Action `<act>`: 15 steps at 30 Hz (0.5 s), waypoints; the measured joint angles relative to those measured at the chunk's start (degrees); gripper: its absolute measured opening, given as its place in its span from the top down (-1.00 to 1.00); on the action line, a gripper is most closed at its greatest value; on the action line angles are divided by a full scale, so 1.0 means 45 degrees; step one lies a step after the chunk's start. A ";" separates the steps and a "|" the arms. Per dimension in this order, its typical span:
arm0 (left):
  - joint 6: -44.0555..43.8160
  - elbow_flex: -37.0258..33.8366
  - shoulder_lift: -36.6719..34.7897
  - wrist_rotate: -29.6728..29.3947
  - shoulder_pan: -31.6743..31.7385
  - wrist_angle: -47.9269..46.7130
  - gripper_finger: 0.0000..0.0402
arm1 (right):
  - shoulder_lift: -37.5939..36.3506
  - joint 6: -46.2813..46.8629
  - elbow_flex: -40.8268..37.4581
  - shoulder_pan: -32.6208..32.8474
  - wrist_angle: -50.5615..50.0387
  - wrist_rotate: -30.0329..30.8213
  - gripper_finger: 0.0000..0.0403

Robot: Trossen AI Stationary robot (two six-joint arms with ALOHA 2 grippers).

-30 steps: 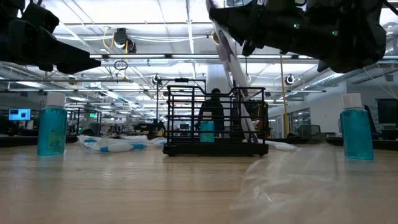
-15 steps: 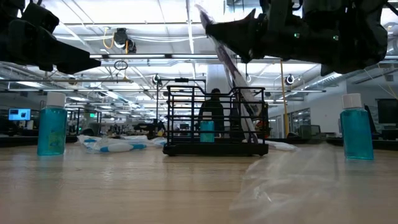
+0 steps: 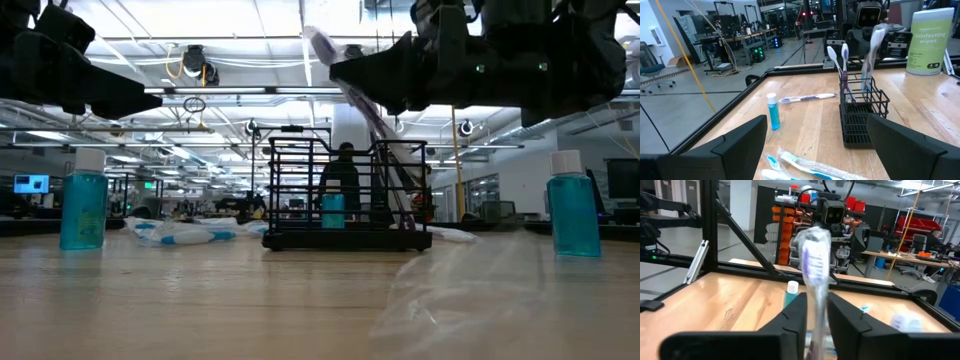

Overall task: Pick & Place toothbrushing station
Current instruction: Put the purple toothbrush into the right section of the wire organizer

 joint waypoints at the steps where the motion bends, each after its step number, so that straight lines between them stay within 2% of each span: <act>1: 0.0000 0.0000 0.0000 0.0000 0.0004 0.0005 -0.75 | -0.0003 0.0000 0.0000 0.0000 0.0005 -0.0003 0.61; 8: 0.0000 0.0000 0.0000 0.0000 0.0002 0.0005 -0.75 | -0.0003 -0.0506 0.0000 0.0005 0.0178 0.0001 0.41; 15: 0.0000 0.0000 0.0000 0.0000 0.0004 0.0005 -0.75 | -0.0013 -0.0772 0.0000 0.0005 0.0505 -0.0011 0.35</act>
